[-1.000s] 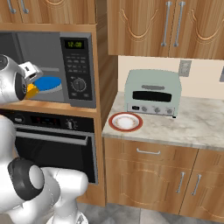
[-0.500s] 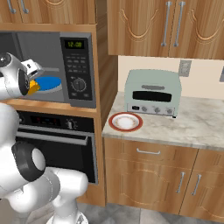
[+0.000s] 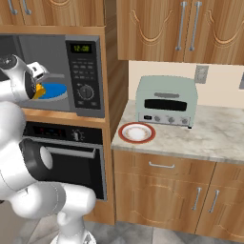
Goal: Pick the cheese from the counter and place it in the microwave. Then turn on the microwave.
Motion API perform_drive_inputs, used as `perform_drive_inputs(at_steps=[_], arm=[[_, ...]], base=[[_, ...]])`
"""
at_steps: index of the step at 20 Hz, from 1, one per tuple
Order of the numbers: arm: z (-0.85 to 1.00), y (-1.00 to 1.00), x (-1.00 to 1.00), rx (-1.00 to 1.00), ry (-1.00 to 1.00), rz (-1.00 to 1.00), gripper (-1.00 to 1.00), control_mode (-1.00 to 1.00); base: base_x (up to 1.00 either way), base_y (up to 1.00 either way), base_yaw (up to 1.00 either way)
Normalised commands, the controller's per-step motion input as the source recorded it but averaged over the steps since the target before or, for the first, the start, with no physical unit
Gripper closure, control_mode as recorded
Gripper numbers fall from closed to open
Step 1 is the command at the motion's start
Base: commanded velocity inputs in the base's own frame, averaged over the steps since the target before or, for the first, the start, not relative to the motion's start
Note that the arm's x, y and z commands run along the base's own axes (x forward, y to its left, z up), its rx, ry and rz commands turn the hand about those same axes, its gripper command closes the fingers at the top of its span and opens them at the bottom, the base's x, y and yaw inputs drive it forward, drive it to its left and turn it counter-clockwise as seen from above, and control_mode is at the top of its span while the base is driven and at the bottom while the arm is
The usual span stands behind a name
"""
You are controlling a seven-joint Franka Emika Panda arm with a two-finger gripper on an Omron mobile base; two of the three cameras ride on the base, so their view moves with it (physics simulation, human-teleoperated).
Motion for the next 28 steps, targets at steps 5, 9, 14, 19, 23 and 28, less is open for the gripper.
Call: perform_drive_inputs(at_steps=[5, 9, 14, 19, 23, 28], arm=[[0.0, 0.18, 0.15, 0.0, 0.0, 0.0, 1.0, -1.0], [-0.01, 0.18, 0.11, 0.0, 0.0, 0.0, 1.0, -1.0], [-0.02, 0.15, 0.13, 0.0, 0.0, 0.0, 1.0, -1.0], [-0.05, 0.1, 0.15, 0.0, 0.0, -0.01, 1.0, -1.0], [-0.07, 0.09, 0.14, 0.0, 0.0, -0.01, 1.0, -1.0], [-0.07, 0.11, 0.14, 0.0, 0.0, -0.01, 1.0, -1.0]], base=[[0.0, 0.0, 0.0], [0.0, 0.0, 0.0], [0.0, 0.0, 0.0], [0.0, 0.0, 0.0], [0.0, 0.0, 0.0], [0.0, 0.0, 0.0]])
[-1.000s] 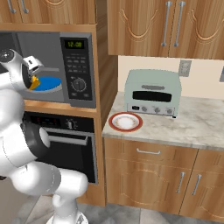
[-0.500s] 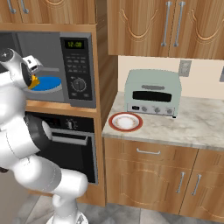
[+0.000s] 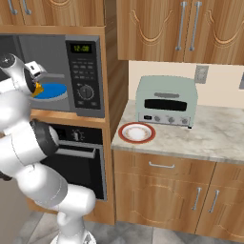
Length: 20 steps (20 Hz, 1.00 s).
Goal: Pick the cheese from the counter and place it in the microwave. Then turn on the microwave.
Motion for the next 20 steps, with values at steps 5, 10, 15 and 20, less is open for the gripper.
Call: perform_drive_inputs(at_steps=[5, 10, 15, 20], arm=[[-0.04, 0.1, 0.12, 0.0, 0.0, -0.01, 1.0, -1.0], [-0.02, 0.08, 0.1, 0.0, 0.0, -0.02, 1.0, -1.0], [-0.02, 0.07, 0.16, 0.0, 0.0, -0.02, 1.0, -1.0], [-0.03, 0.06, 0.13, 0.0, 0.0, -0.02, 1.0, -1.0]], base=[[0.0, 0.0, 0.0], [0.0, 0.0, 0.0], [0.0, 0.0, 0.0], [0.0, 0.0, 0.0]])
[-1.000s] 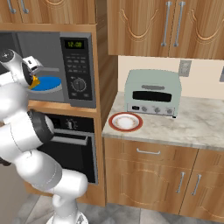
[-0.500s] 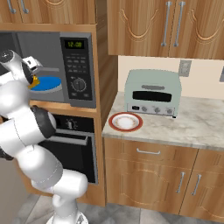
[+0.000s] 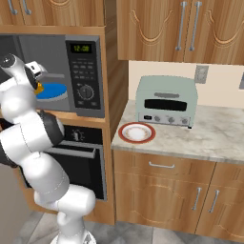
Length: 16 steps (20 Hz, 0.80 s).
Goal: Pick the cheese from the counter and place it in the microwave. Then turn on the microwave.
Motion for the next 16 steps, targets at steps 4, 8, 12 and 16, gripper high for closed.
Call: perform_drive_inputs(at_steps=[4, 8, 12, 16], arm=[[-0.06, 0.05, 0.15, 0.0, 0.0, -0.01, 1.0, -1.0], [-0.09, 0.05, 0.12, 0.0, 0.0, -0.01, 1.0, -1.0], [-0.09, 0.04, 0.14, 0.01, 0.0, 0.0, 1.0, -1.0], [-0.08, 0.04, 0.12, 0.02, 0.0, -0.01, 1.0, -1.0]], base=[[0.0, 0.0, 0.0], [0.0, 0.0, 0.0], [0.0, 0.0, 0.0], [0.0, 0.0, 0.0]])
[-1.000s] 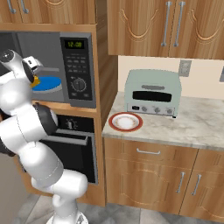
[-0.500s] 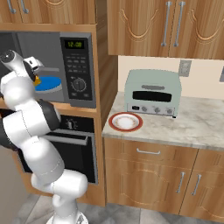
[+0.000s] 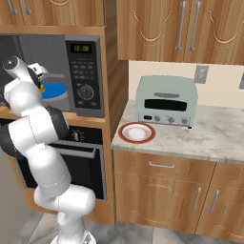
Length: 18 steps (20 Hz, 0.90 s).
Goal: Pick the cheese from the counter and place it in the microwave. Then turn on the microwave.
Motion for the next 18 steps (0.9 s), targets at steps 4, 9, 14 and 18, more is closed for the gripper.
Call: perform_drive_inputs(at_steps=[4, 9, 14, 18], arm=[[-0.03, 0.02, 0.15, 0.03, 0.02, -0.02, 1.0, -1.0], [0.0, 0.02, 0.2, 0.04, 0.07, -0.04, 1.0, -1.0], [0.0, 0.05, 0.18, 0.01, 0.05, -0.04, 1.0, -1.0], [-0.04, 0.08, 0.14, 0.0, 0.02, -0.04, 1.0, -1.0]], base=[[0.0, 0.0, 0.0], [0.0, 0.0, 0.0], [0.0, 0.0, 0.0], [0.0, 0.0, 0.0]])
